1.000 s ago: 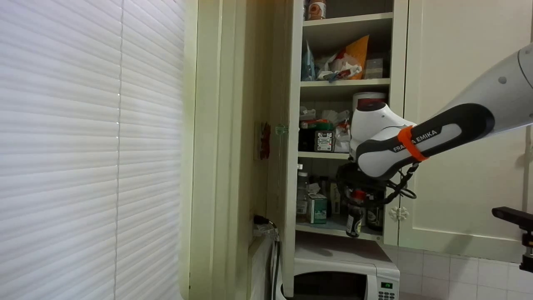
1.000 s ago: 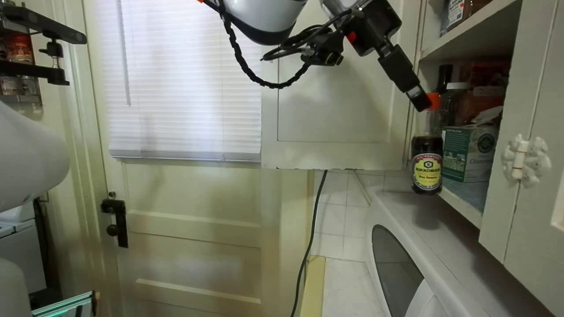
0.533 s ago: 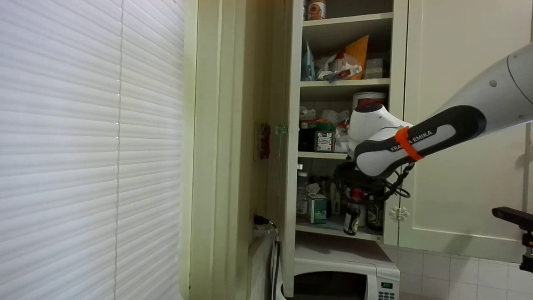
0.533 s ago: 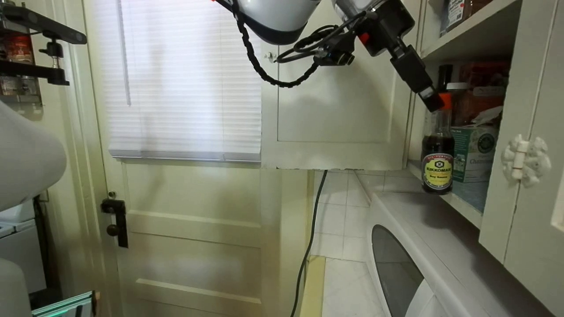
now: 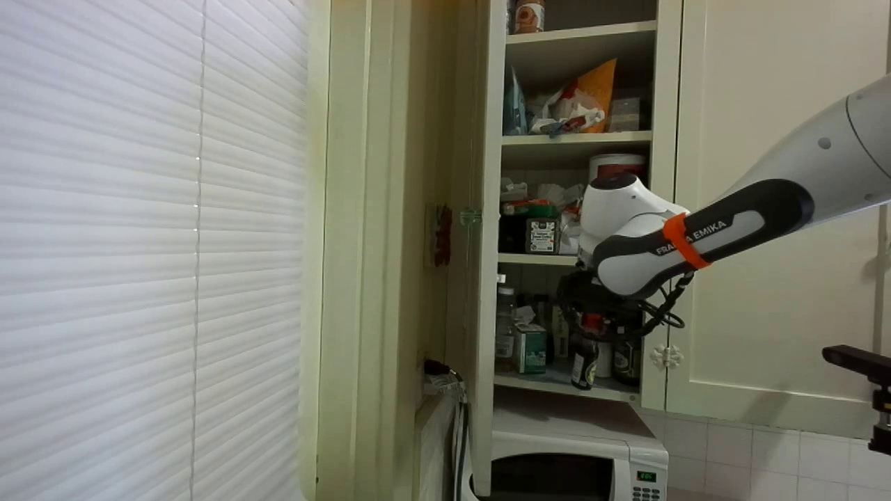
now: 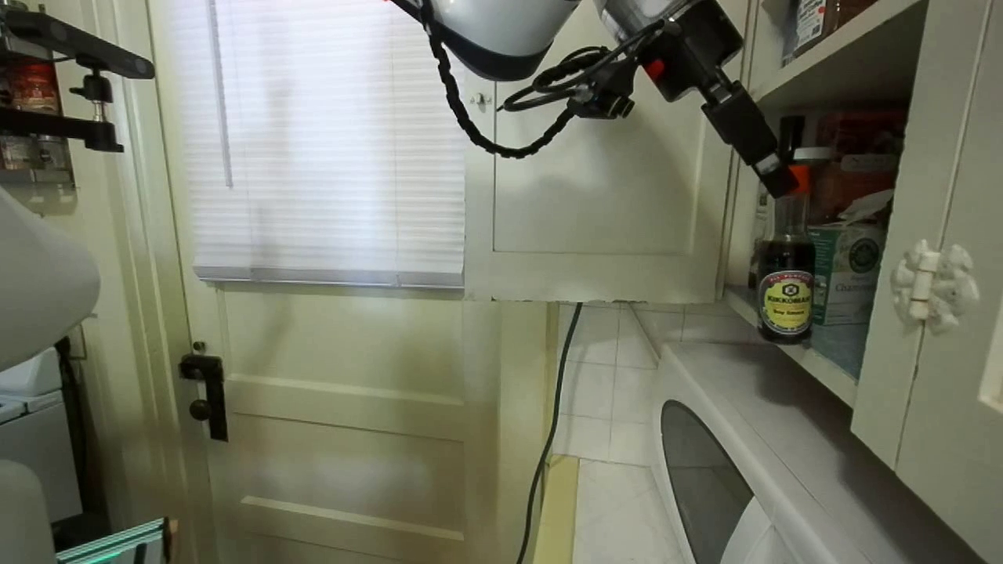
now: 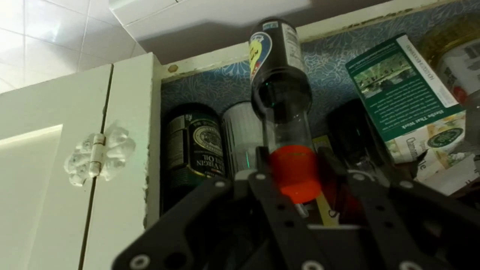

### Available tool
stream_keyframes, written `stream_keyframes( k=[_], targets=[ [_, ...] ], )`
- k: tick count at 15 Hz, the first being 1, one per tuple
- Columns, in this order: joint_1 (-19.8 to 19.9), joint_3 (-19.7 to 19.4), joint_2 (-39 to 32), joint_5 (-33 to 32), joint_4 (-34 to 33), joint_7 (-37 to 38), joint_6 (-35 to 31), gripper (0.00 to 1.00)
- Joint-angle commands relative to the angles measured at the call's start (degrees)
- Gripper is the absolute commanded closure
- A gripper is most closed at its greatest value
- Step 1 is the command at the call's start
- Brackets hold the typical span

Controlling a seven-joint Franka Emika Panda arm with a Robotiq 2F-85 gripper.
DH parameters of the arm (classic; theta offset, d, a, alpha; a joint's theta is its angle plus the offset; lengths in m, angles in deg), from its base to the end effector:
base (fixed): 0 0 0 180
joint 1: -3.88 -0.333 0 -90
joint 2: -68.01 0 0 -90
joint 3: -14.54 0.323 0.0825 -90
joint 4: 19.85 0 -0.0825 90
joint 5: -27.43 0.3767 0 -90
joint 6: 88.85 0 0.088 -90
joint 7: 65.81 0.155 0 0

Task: Put the bottle inside the cupboard

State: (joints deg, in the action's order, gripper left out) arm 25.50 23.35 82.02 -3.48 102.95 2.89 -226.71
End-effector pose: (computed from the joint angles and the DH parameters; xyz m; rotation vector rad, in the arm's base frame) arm 0.5228 -0.1341 0.5347 2.3673 -1.4589 0.9519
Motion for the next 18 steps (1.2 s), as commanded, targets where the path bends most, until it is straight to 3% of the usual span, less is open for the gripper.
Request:
stream_keyframes(
  k=[1,15,17,18],
  targets=[
    [-3.1,-3.0,-2.5,-5.0,-3.5,2.1,-0.5,0.9],
    [-9.7,-10.6,-11.7,-13.4,-11.1,9.2,-1.3,0.9],
    [-10.4,-11.3,-12.3,-13.4,-11.7,9.4,-1.1,0.48],
    [-10.8,-11.6,-12.5,-13.4,-11.9,9.5,-1.0,0.38]
  ],
)
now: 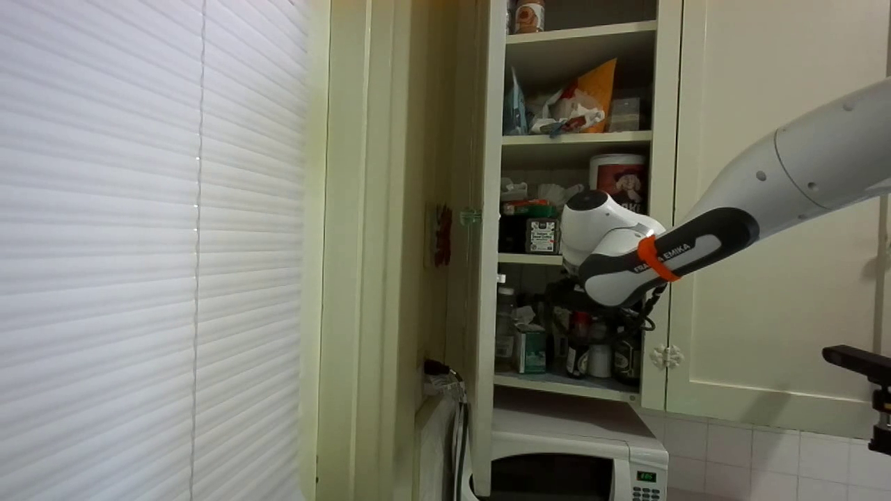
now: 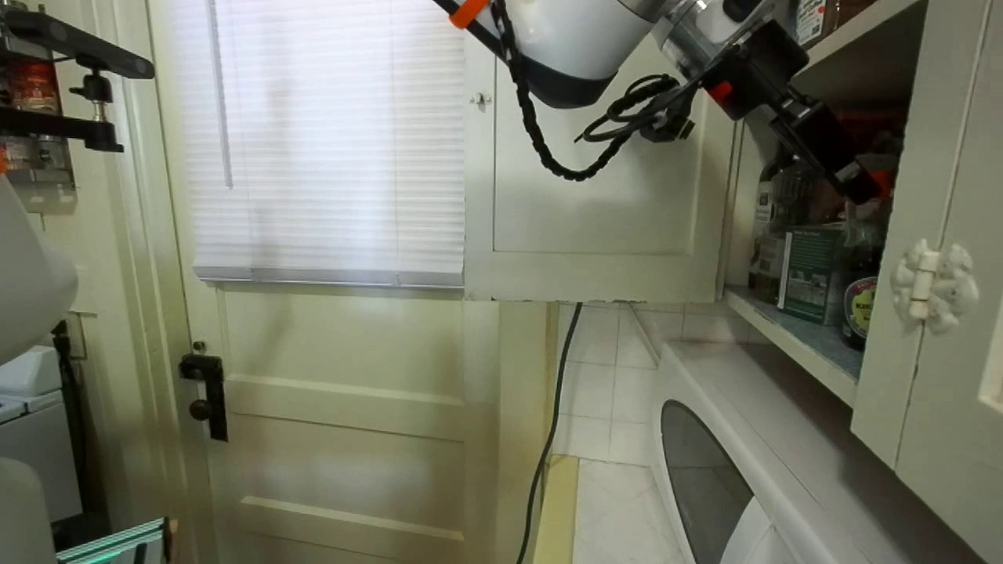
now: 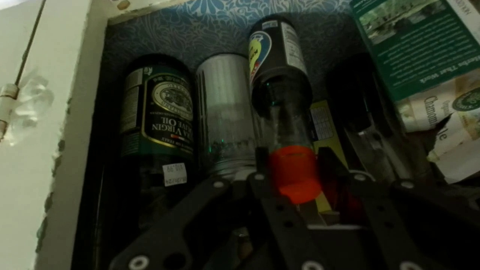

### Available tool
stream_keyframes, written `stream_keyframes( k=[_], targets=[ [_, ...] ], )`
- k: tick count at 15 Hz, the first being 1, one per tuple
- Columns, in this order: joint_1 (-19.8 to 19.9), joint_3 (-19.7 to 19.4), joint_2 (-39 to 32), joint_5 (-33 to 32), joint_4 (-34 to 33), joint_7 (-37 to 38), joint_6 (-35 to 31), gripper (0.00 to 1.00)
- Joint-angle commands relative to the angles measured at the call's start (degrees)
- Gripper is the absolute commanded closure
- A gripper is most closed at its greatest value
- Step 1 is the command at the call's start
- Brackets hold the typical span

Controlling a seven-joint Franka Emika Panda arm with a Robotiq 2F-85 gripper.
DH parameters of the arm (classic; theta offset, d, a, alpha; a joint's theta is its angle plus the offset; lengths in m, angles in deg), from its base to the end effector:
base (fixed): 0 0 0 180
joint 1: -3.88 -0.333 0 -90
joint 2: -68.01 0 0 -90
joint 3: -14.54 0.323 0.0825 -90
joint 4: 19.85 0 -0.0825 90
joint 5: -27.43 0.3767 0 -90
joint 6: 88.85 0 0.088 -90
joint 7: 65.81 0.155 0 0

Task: Put the bottle inside the cupboard

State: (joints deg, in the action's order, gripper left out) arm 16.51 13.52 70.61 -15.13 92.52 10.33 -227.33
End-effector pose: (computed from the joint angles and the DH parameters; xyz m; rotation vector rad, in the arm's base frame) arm 0.5821 -0.1672 0.5251 2.2671 -1.4272 1.0224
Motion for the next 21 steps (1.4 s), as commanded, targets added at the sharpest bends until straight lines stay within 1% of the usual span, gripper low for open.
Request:
stream_keyframes(
  k=[1,2,3,5,6,7,10,12,14,17,21],
  targets=[
    [-2.0,-2.0,-1.2,-1.8,-1.7,2.2,-0.3,0.32],
    [-2.2,-2.2,-1.3,-2.2,-2.1,2.7,-0.2,0.26],
    [-2.4,-2.5,-1.4,-2.2,-2.3,2.7,-0.2,0.17],
    [-2.7,-2.8,-1.3,-2.5,-2.4,3.0,-0.1,0.04],
    [-2.9,-2.9,-1.2,-2.3,-2.4,2.9,0.3,0.0],
    [-3.0,-2.9,-0.9,-1.8,-2.3,2.7,1.0,0.0],
    [-3.9,-2.7,1.3,1.6,-0.8,-1.2,5.5,0.0],
    [-4.7,-2.4,3.5,2.6,1.2,-5.7,8.6,0.0],
    [-5.4,-2.3,5.9,4.0,3.5,-12.1,11.0,0.0],
    [-5.9,-2.7,9.5,9.1,6.5,-24.1,14.1,0.0],
    [-5.6,-3.5,14.4,17.1,10.6,-40.1,17.0,0.0]
  ],
)
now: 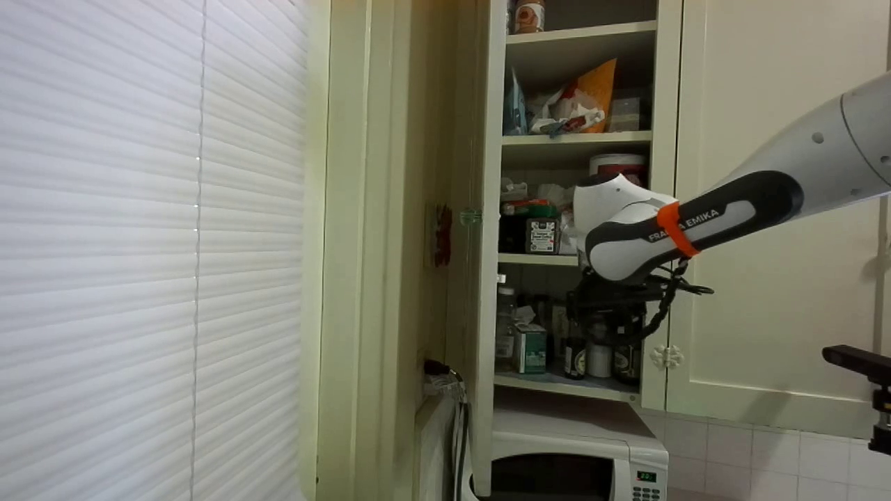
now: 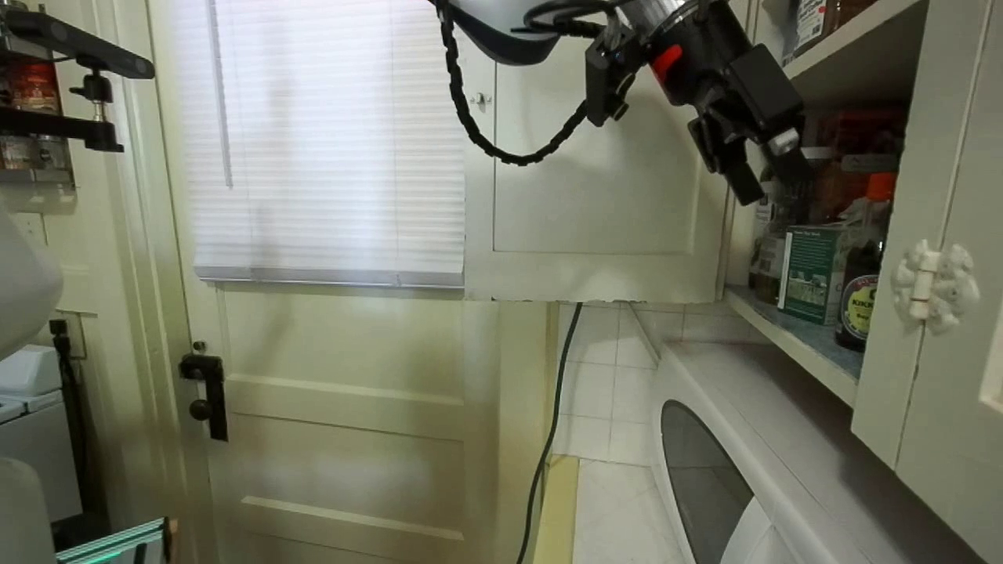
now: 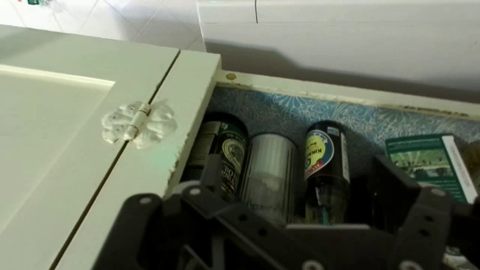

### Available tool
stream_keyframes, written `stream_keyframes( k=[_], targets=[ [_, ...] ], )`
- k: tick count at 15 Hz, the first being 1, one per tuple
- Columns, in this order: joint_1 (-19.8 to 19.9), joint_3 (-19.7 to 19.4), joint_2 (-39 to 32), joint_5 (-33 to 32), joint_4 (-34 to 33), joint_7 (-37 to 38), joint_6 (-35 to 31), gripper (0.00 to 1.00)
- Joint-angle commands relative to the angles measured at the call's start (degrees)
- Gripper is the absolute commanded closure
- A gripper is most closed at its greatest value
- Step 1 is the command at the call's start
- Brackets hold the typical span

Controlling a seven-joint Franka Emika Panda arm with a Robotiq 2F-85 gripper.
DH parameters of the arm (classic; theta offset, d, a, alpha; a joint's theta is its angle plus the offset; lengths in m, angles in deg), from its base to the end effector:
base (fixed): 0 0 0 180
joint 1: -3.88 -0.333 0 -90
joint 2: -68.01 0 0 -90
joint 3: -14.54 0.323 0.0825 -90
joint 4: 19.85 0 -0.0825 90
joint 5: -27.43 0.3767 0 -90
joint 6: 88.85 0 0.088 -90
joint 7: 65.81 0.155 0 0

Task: Put the bottle inside the cupboard

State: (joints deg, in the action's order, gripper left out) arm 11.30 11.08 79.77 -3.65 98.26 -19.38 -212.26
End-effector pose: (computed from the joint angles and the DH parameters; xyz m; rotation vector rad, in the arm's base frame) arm 0.5148 -0.1433 0.5272 2.5159 -1.0130 0.5902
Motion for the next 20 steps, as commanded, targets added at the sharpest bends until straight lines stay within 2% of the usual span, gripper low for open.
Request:
stream_keyframes(
  k=[1,7,8,11,20],
  targets=[
    [-0.3,-1.2,6.3,7.6,5.7,-14.2,2.8,0.0],
    [-0.2,-3.4,10.4,18.4,8.0,-35.2,11.6,0.0],
    [1.0,-1.6,8.1,15.4,6.3,-29.7,8.6,0.0],
    [0.9,-2.3,9.1,17.1,6.8,-33.9,10.5,0.0],
    [0.9,-2.3,9.1,17.2,6.9,-34.4,10.5,0.0]
  ],
)
